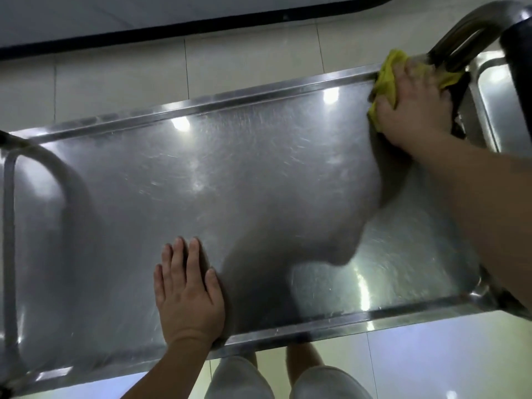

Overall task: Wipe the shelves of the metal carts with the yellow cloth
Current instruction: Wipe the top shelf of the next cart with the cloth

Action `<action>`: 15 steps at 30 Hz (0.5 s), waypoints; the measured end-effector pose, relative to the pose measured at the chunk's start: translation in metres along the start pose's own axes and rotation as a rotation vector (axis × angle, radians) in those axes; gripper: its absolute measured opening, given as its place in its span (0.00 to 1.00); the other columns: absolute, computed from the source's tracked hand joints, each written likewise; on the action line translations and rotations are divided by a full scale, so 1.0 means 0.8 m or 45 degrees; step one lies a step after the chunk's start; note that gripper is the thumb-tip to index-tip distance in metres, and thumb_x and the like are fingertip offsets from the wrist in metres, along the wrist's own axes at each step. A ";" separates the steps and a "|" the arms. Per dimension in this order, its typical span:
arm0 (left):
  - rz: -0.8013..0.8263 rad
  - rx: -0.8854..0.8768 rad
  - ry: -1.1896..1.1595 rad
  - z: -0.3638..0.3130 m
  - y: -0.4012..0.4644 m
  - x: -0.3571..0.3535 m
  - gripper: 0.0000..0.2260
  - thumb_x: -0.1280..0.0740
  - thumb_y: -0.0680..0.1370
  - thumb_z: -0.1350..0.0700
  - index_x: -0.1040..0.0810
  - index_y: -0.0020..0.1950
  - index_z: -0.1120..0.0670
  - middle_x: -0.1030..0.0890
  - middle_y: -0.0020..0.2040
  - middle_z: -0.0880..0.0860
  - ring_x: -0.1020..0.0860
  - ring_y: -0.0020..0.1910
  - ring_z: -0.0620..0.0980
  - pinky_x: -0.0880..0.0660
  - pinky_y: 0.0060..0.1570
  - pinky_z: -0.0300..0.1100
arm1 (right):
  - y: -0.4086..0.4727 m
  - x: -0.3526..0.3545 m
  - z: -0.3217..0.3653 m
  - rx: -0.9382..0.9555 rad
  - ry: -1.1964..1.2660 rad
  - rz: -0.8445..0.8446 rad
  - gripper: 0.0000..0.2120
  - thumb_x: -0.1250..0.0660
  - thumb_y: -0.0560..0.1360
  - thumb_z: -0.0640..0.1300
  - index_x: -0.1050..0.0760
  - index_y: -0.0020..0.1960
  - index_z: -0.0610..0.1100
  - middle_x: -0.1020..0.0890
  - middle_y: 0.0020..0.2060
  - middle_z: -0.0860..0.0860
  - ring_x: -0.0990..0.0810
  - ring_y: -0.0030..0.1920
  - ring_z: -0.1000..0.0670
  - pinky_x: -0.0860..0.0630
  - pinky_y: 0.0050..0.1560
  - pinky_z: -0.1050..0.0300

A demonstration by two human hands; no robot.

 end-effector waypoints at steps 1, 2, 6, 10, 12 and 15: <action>0.006 -0.001 -0.003 -0.001 0.000 0.000 0.29 0.50 0.83 0.44 0.45 0.84 0.49 0.45 0.85 0.53 0.51 0.84 0.53 0.57 0.82 0.52 | -0.014 -0.007 0.013 0.052 -0.007 0.000 0.34 0.49 0.81 0.60 0.52 0.85 0.54 0.48 0.84 0.52 0.51 0.83 0.43 0.47 0.78 0.33; 0.007 0.000 -0.006 -0.001 0.000 0.000 0.29 0.50 0.83 0.44 0.45 0.85 0.49 0.45 0.85 0.53 0.51 0.84 0.53 0.57 0.82 0.52 | -0.032 -0.017 0.024 0.128 -0.014 0.004 0.34 0.49 0.81 0.60 0.51 0.84 0.54 0.47 0.84 0.52 0.51 0.83 0.43 0.47 0.78 0.34; -0.014 0.004 -0.019 0.001 -0.001 0.001 0.29 0.48 0.83 0.45 0.43 0.84 0.50 0.44 0.85 0.54 0.50 0.84 0.54 0.56 0.82 0.52 | -0.118 -0.040 0.016 0.374 -0.097 0.014 0.34 0.47 0.80 0.62 0.47 0.84 0.57 0.43 0.83 0.55 0.47 0.83 0.46 0.43 0.76 0.34; 0.000 0.001 -0.035 0.002 -0.001 0.001 0.30 0.48 0.83 0.46 0.44 0.85 0.50 0.44 0.85 0.54 0.50 0.84 0.54 0.54 0.82 0.55 | -0.221 -0.051 -0.072 0.307 -0.139 0.095 0.34 0.46 0.78 0.63 0.43 0.83 0.57 0.42 0.83 0.56 0.47 0.83 0.47 0.38 0.73 0.33; 0.000 0.008 -0.043 0.002 -0.001 0.002 0.30 0.48 0.83 0.45 0.44 0.85 0.50 0.45 0.85 0.54 0.50 0.84 0.54 0.54 0.82 0.54 | -0.292 -0.061 -0.119 0.287 -0.177 0.147 0.34 0.49 0.80 0.65 0.43 0.83 0.56 0.44 0.83 0.55 0.48 0.84 0.46 0.36 0.71 0.32; 0.000 0.014 -0.060 -0.001 0.000 0.003 0.30 0.49 0.82 0.44 0.43 0.84 0.51 0.44 0.85 0.54 0.50 0.84 0.54 0.55 0.82 0.54 | -0.365 -0.068 -0.158 0.326 -0.238 0.274 0.33 0.56 0.82 0.67 0.42 0.83 0.55 0.42 0.83 0.54 0.49 0.84 0.46 0.34 0.70 0.31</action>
Point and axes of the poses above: each hand's wrist, its own y-axis towards the middle knuckle, its own x-axis out of the back of the hand, z = x × y, the point moved 4 cm from there along y, towards the middle knuckle
